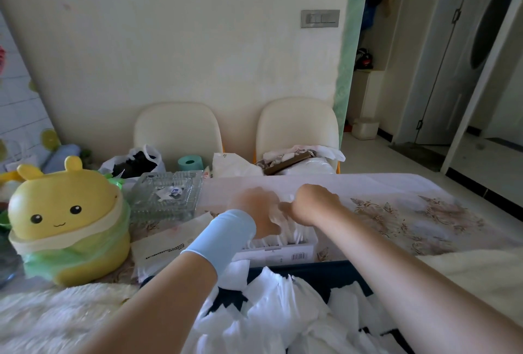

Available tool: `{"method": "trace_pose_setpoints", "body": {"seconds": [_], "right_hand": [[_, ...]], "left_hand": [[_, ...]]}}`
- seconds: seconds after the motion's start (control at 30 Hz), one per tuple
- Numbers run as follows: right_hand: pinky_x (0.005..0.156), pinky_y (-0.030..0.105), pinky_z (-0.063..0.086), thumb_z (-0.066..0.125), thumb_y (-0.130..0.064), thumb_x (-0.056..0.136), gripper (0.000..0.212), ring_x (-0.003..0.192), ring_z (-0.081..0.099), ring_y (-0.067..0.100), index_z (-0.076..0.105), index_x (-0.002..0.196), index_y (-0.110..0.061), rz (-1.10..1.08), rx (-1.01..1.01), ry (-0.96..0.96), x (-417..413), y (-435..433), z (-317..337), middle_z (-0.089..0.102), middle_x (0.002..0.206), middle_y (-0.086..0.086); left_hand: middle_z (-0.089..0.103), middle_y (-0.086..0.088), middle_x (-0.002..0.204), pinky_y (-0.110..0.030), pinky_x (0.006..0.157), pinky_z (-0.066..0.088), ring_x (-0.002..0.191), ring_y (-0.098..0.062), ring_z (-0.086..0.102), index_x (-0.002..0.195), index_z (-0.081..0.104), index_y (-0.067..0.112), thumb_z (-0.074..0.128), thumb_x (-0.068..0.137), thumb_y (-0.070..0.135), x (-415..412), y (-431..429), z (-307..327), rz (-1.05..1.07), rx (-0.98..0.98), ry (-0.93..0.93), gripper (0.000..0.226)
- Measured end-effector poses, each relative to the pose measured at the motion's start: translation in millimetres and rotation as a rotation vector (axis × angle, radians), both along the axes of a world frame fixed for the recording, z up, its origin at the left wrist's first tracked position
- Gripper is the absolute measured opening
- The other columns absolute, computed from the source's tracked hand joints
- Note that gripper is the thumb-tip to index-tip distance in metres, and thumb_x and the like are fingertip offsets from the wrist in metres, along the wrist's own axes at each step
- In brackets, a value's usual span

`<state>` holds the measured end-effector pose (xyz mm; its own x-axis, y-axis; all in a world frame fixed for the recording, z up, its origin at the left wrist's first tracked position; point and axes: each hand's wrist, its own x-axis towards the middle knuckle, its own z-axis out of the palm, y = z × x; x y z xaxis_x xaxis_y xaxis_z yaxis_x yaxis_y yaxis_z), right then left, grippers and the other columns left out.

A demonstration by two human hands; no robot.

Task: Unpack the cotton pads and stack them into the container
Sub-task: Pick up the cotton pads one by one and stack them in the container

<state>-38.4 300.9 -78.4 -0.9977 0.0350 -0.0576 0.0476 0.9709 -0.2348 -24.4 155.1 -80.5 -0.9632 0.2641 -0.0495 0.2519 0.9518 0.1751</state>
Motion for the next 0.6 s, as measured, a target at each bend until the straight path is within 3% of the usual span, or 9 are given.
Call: {"method": "trace_pose_setpoints", "body": {"seconds": [0.07, 0.13, 0.2, 0.23, 0.3, 0.43, 0.5, 0.57, 0.6], "right_hand": [[0.056, 0.029, 0.031, 0.053, -0.042, 0.091, 0.039, 0.057, 0.042, 0.020, 0.042, 0.061, -0.020, 0.058, -0.186, 0.049, 4.6, 14.3, 3.1, 0.043, 0.060, -0.002], [0.054, 0.030, 0.025, 0.053, -0.025, 0.085, 0.035, 0.054, 0.037, 0.021, 0.036, 0.056, -0.018, 0.079, -0.269, 0.024, 8.5, 26.6, 4.4, 0.036, 0.055, -0.002], [0.060, 0.029, 0.040, 0.057, -0.016, 0.085, 0.019, 0.068, 0.054, 0.023, 0.058, 0.067, -0.015, 0.081, -0.252, -0.046, 13.2, 33.1, 1.3, 0.056, 0.070, 0.003], [0.070, 0.029, 0.048, 0.061, -0.013, 0.087, 0.010, 0.084, 0.063, 0.023, 0.071, 0.083, -0.014, 0.078, -0.256, -0.056, 13.6, 35.0, -3.4, 0.067, 0.088, 0.004], [0.084, 0.028, 0.049, 0.068, -0.013, 0.089, 0.014, 0.105, 0.064, 0.021, 0.075, 0.100, -0.018, 0.049, -0.301, -0.010, 14.7, 35.1, -12.3, 0.070, 0.114, 0.001], [0.092, 0.032, 0.050, 0.071, -0.028, 0.091, 0.018, 0.107, 0.061, 0.018, 0.072, 0.109, -0.025, 0.110, -0.323, 0.027, 16.6, 31.4, -17.7, 0.066, 0.127, 0.000], [0.103, 0.036, 0.044, 0.062, -0.042, 0.093, 0.048, 0.128, 0.051, 0.023, 0.057, 0.136, -0.020, 0.140, -0.264, 0.055, 19.1, 27.9, -13.9, 0.052, 0.145, 0.003], [0.120, 0.047, 0.024, 0.046, -0.056, 0.098, 0.075, 0.152, 0.016, 0.029, 0.023, 0.158, -0.016, 0.217, -0.122, 0.045, 21.9, 22.3, -11.0, 0.015, 0.166, 0.009], [0.124, 0.050, 0.011, 0.037, -0.059, 0.100, 0.081, 0.155, -0.005, 0.029, 0.006, 0.161, -0.015, 0.277, -0.042, -0.002, 24.2, 17.5, -10.9, -0.006, 0.168, 0.010]], "left_hand": [[0.043, 0.002, 0.143, -0.041, 0.107, 0.039, 0.133, -0.022, 0.037, 0.143, 0.040, 0.034, 0.070, 0.080, 0.052, 3.2, -8.7, 1.9, 0.003, -0.042, 0.027, 0.073], [0.037, 0.002, 0.148, -0.042, 0.109, 0.036, 0.137, -0.024, 0.033, 0.148, 0.031, 0.034, 0.072, 0.078, 0.055, 5.0, -14.9, 2.5, 0.006, -0.134, -0.003, 0.084], [0.036, 0.001, 0.150, -0.043, 0.108, 0.038, 0.139, -0.025, 0.032, 0.151, 0.026, 0.034, 0.074, 0.077, 0.052, 5.4, -17.7, 1.0, 0.031, -0.170, -0.072, 0.091], [0.036, 0.001, 0.149, -0.043, 0.108, 0.038, 0.138, -0.026, 0.033, 0.151, 0.027, 0.034, 0.075, 0.077, 0.050, 5.4, -17.5, -0.1, 0.041, -0.181, -0.091, 0.090], [0.041, 0.000, 0.146, -0.041, 0.106, 0.038, 0.135, -0.026, 0.038, 0.148, 0.032, 0.035, 0.075, 0.079, 0.046, 5.4, -15.0, -1.9, 0.049, -0.200, -0.070, 0.082], [0.047, -0.001, 0.139, -0.038, 0.102, 0.038, 0.129, -0.025, 0.042, 0.143, 0.039, 0.033, 0.076, 0.080, 0.045, 5.5, -9.9, -2.4, 0.070, -0.184, -0.016, 0.074], [0.044, -0.001, 0.142, -0.039, 0.103, 0.038, 0.132, -0.026, 0.039, 0.146, 0.036, 0.032, 0.076, 0.080, 0.045, 6.3, -10.5, -0.8, 0.071, -0.174, -0.044, 0.078], [0.033, -0.001, 0.150, -0.043, 0.107, 0.038, 0.140, -0.026, 0.030, 0.152, 0.027, 0.031, 0.072, 0.083, 0.047, 9.2, -13.2, 0.6, 0.060, -0.180, -0.078, 0.084], [0.026, -0.001, 0.155, -0.044, 0.109, 0.037, 0.143, -0.026, 0.024, 0.154, 0.022, 0.030, 0.068, 0.085, 0.048, 11.6, -14.8, 1.0, 0.056, -0.189, -0.091, 0.085]]}}
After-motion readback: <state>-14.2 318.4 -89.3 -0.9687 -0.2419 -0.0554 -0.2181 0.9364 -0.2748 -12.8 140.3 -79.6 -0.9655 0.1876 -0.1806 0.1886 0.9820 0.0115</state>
